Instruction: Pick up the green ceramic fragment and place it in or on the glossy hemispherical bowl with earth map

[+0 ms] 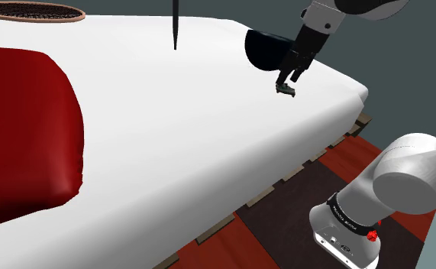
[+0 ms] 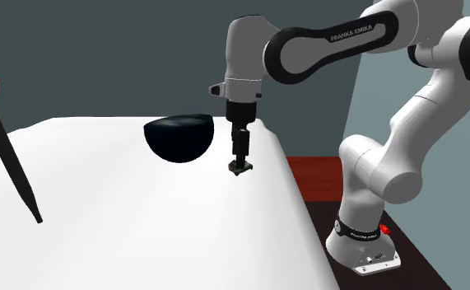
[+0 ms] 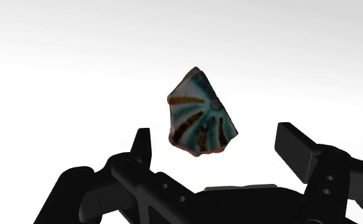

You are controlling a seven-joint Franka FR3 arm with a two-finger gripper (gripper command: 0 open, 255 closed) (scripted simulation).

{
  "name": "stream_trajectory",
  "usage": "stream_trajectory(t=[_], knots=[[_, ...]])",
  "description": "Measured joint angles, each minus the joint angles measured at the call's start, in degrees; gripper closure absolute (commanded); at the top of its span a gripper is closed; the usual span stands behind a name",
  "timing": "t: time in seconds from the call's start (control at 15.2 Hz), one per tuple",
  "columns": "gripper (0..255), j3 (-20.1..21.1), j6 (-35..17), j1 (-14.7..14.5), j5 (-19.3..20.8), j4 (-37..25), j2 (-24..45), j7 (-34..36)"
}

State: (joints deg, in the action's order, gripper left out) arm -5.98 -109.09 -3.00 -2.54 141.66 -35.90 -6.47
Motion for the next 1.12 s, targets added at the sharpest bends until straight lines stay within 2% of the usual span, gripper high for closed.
stream_trajectory(t=[0.26, 0.59, 0.66, 1.12], knots=[[0, 0.02, -2.53, -0.09, -0.13, 1.85, 0.65, -0.08], [0, 0.06, -2.93, -0.11, -0.15, 2.20, 0.67, -0.06], [255, 0.06, -2.93, -0.11, -0.15, 2.20, 0.67, -0.06], [255, 0.06, -2.93, -0.11, -0.15, 2.20, 0.67, -0.06]])
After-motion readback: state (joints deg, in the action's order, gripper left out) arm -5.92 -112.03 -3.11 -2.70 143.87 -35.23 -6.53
